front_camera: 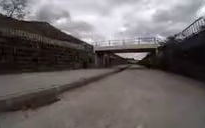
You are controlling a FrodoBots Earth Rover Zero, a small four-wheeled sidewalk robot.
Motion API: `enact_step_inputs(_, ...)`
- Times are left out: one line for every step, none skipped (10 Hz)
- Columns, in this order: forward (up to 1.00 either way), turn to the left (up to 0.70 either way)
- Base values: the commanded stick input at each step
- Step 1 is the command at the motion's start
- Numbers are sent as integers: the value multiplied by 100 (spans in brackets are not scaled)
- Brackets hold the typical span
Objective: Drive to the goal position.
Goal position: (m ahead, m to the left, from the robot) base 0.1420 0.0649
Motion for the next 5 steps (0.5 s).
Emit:
enact_step_inputs(0,0)
enact_step_inputs(0,0)
enact_step_inputs(0,0)
enact_step_inputs(0,0)
enact_step_inputs(0,0)
